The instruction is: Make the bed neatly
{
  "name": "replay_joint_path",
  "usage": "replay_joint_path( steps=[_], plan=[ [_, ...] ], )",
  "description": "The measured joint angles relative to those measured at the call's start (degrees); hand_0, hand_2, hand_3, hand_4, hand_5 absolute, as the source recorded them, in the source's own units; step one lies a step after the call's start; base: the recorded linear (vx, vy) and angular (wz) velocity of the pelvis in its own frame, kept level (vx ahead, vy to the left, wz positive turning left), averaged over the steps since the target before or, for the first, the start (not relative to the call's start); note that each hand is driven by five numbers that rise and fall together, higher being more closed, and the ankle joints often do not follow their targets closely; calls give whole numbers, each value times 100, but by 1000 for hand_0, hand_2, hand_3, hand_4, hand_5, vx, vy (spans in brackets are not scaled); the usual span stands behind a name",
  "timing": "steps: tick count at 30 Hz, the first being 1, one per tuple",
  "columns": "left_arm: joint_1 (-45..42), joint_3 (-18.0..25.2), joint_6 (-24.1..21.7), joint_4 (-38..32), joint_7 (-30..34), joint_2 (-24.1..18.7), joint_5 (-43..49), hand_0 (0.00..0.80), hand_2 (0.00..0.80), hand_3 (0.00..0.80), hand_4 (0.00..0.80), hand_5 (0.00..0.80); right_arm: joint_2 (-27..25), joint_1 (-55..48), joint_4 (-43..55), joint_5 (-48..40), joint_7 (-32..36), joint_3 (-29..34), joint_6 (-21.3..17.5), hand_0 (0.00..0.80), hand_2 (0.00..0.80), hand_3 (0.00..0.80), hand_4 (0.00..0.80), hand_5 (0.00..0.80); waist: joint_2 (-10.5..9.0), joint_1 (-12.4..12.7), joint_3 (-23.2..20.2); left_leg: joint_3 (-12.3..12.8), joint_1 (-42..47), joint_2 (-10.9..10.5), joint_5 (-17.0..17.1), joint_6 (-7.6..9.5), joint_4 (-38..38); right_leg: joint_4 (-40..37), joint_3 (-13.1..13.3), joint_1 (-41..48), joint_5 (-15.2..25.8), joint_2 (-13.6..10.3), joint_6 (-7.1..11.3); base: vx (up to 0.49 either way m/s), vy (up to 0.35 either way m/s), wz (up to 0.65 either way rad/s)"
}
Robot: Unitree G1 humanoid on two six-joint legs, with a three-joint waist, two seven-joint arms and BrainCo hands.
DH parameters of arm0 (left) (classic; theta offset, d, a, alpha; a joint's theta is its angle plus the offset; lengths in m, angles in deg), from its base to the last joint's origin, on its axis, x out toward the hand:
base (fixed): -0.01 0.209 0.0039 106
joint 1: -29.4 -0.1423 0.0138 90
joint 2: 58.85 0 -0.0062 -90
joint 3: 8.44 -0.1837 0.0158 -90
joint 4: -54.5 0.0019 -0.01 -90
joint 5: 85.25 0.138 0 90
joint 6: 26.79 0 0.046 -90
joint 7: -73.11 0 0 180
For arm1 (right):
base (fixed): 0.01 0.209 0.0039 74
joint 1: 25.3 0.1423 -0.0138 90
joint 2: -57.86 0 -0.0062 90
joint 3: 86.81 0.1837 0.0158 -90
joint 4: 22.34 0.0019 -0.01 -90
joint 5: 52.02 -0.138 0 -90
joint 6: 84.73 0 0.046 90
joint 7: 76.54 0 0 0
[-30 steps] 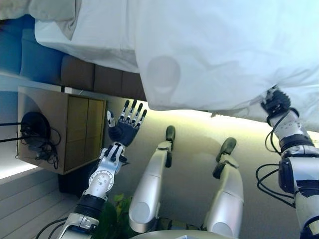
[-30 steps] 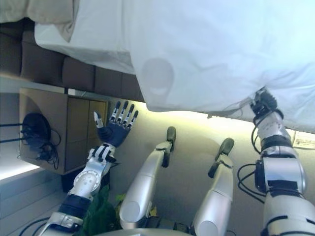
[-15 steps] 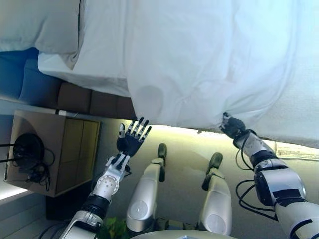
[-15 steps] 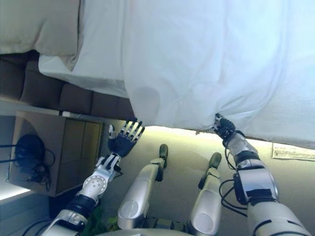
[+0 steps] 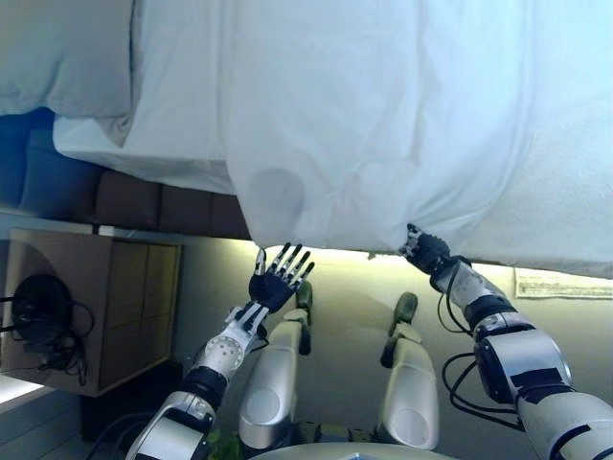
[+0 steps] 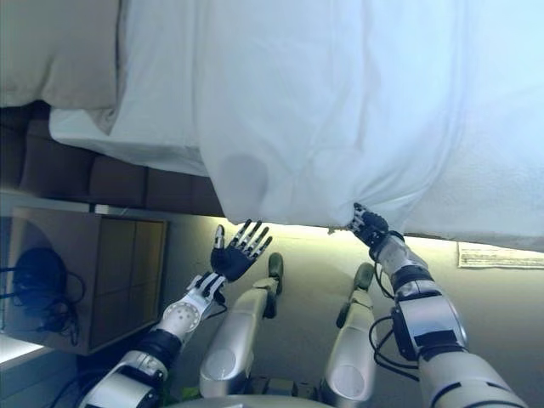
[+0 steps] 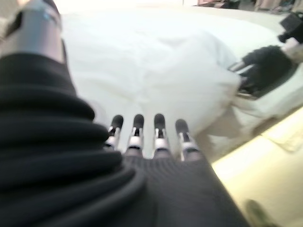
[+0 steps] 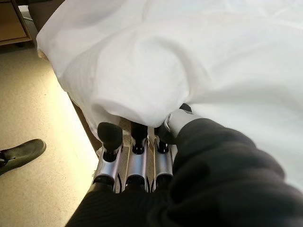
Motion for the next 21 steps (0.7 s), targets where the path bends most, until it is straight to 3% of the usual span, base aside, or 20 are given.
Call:
replay_joint_path(
  steps=[2, 8, 14, 21],
  plan=[
    [218, 56, 163, 205, -131, -1, -188, 0, 0, 0, 0, 0, 48, 54, 50, 0, 0, -20, -1, 800, 800, 800, 800, 800, -93, -80, -1, 4, -162, 44, -17, -21, 71, 2, 16, -138, 20, 44, -16, 15, -23, -8],
    [1078, 367, 96, 542, -703, -78, -593, 0, 0, 0, 0, 0, 140, 100, 611, -7, -5, -227, 15, 800, 800, 800, 800, 800, -368, -265, 60, 80, -490, 215, -73, -95, 251, 79, 141, -504, 75, 210, -62, 0, -37, -14],
    [1896, 745, -310, 840, -1364, -281, -900, 0, 0, 0, 0, 0, 272, 12, 1468, -105, -82, -437, 34, 800, 800, 800, 800, 800, -746, -575, 100, 122, -1010, 440, -134, -180, 525, 141, 258, -1008, 156, 436, -174, -21, -37, -16],
    [2185, 970, -841, 932, -1894, -418, -1150, 0, 0, 0, 0, 0, 267, -295, 1943, -291, -66, -618, 34, 800, 800, 800, 800, 800, -967, -827, 107, 124, -1279, 513, -158, -212, 613, 174, 291, -1276, 164, 508, -209, -32, -25, -5]
  ],
)
